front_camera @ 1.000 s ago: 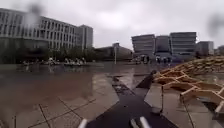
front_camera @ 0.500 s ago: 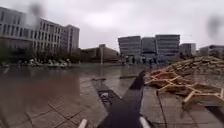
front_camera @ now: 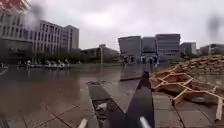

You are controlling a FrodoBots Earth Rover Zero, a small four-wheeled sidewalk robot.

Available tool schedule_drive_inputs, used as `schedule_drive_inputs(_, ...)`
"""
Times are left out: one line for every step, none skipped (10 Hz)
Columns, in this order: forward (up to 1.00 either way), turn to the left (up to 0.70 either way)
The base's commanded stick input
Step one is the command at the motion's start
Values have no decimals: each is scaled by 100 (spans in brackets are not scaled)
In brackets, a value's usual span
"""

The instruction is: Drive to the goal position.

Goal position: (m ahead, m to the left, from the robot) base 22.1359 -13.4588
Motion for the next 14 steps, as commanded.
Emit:
schedule_drive_inputs(100,-12)
schedule_drive_inputs(100,-24)
schedule_drive_inputs(100,-40)
schedule_drive_inputs(100,-40)
schedule_drive_inputs(100,-40)
schedule_drive_inputs(100,-40)
schedule_drive_inputs(100,0)
schedule_drive_inputs(100,0)
schedule_drive_inputs(100,0)
schedule_drive_inputs(100,0)
schedule_drive_inputs(100,0)
schedule_drive_inputs(100,0)
schedule_drive_inputs(100,0)
schedule_drive_inputs(100,0)
